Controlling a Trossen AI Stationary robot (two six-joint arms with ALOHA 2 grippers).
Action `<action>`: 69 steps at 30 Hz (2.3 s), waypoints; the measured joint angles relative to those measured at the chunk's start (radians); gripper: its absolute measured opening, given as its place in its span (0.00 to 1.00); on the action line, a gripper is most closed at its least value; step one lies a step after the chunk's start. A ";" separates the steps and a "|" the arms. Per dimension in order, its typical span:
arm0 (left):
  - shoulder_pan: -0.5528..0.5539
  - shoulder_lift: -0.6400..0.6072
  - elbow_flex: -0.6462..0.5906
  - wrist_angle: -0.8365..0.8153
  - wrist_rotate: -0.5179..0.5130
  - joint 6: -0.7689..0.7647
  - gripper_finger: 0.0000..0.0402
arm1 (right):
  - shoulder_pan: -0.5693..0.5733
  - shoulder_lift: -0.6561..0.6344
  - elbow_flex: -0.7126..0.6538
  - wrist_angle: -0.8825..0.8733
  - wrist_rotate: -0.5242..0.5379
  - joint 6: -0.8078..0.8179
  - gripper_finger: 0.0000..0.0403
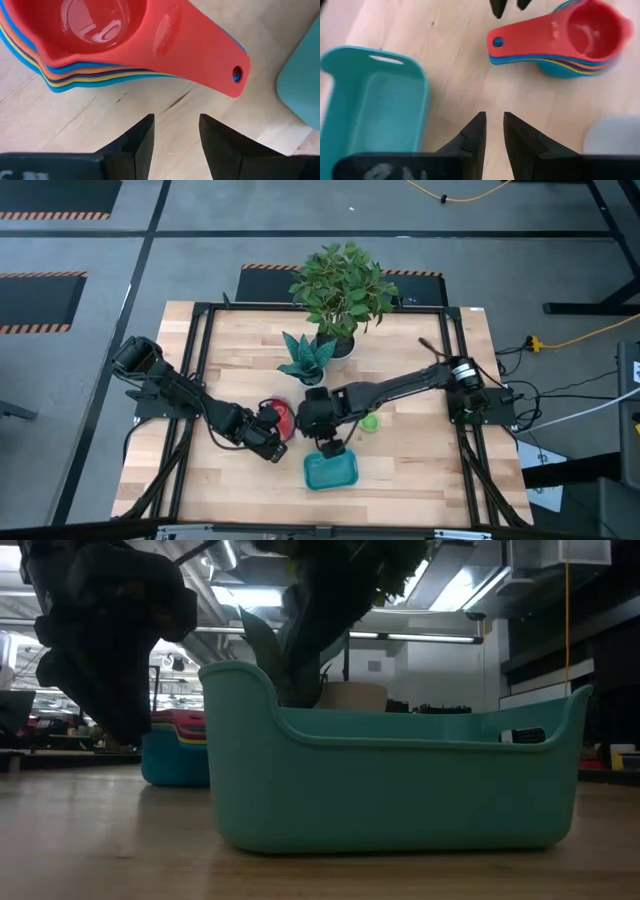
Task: Nest measuring cups in basket
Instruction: Stack the green measuring cup on top of the red measuring cup
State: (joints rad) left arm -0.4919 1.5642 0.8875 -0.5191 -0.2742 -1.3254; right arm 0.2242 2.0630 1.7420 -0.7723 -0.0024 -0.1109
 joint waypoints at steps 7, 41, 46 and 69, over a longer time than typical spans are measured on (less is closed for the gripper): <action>0.000 0.000 0.000 0.000 0.002 0.000 0.37 | 0.021 -0.115 0.000 -0.149 0.001 0.065 0.18; 0.001 0.000 0.000 0.001 -0.001 0.000 0.37 | -0.089 -0.889 -0.982 -0.049 0.167 0.925 0.18; 0.001 0.000 0.000 0.001 -0.001 0.000 0.37 | -0.090 -0.881 -1.072 0.057 0.167 1.027 0.18; 0.001 0.000 0.000 0.009 -0.001 -0.001 0.37 | -0.066 -0.864 -1.207 0.498 0.081 1.055 0.18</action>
State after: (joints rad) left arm -0.4911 1.5642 0.8871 -0.5106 -0.2749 -1.3269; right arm 0.1582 1.1991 0.5354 -0.2745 0.0784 0.9445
